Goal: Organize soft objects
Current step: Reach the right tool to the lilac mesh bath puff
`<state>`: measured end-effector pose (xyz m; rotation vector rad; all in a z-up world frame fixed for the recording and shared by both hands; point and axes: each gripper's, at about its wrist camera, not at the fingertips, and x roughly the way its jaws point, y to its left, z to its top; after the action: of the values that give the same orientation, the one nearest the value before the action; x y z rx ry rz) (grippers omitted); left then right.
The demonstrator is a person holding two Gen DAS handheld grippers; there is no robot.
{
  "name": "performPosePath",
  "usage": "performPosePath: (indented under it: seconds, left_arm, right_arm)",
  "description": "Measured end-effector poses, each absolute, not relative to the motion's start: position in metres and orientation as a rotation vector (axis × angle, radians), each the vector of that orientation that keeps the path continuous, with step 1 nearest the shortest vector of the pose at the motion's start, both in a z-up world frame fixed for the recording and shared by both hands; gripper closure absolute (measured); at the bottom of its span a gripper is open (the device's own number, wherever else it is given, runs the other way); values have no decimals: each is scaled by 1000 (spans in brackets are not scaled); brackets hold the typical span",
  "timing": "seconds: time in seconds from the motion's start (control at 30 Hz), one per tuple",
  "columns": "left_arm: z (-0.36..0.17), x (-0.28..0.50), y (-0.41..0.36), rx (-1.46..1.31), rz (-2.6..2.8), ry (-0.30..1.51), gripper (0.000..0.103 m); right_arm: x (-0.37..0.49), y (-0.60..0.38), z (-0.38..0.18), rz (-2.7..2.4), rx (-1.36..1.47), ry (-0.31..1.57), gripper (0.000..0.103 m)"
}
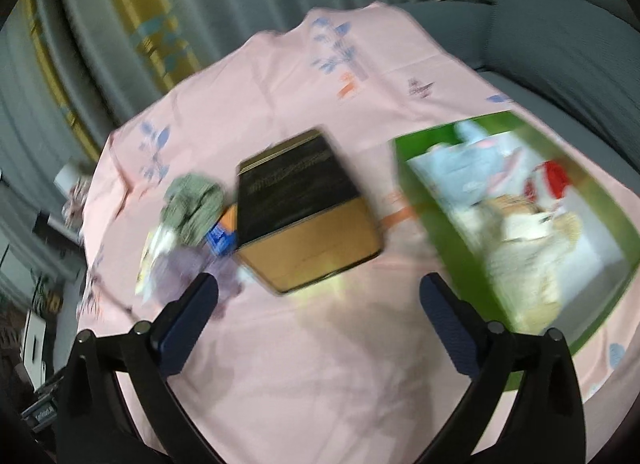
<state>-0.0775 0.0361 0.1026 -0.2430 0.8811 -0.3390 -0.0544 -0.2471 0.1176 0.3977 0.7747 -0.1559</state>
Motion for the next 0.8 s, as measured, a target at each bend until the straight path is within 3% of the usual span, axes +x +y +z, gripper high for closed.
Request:
performPosePath:
  seconds: [0.23, 0.43, 0.5, 0.57, 0.6, 0.67, 0.8]
  left_arm:
    - [84, -87, 74, -322, -258, 916, 9]
    - [76, -94, 88, -329, -229, 936, 9]
    - [75, -97, 90, -330, -228, 938, 9]
    - [75, -99, 90, -326, -236, 937, 9]
    - [76, -100, 89, -324, -237, 934, 9]
    - [76, -101, 89, -318, -238, 929, 9]
    - [74, -99, 87, -320, -243, 932, 9]
  right_arm:
    - [-5, -181, 86, 34, 494, 868, 4]
    - [45, -134, 51, 19, 446, 944, 29]
    - [55, -128, 41, -8, 421, 963, 45]
    - [61, -124, 32, -15, 397, 992, 81]
    - [62, -123, 30, -18, 384, 996, 87]
    - [58, -125, 32, -15, 362, 986, 94]
    - [36, -129, 47, 70, 359, 987, 95]
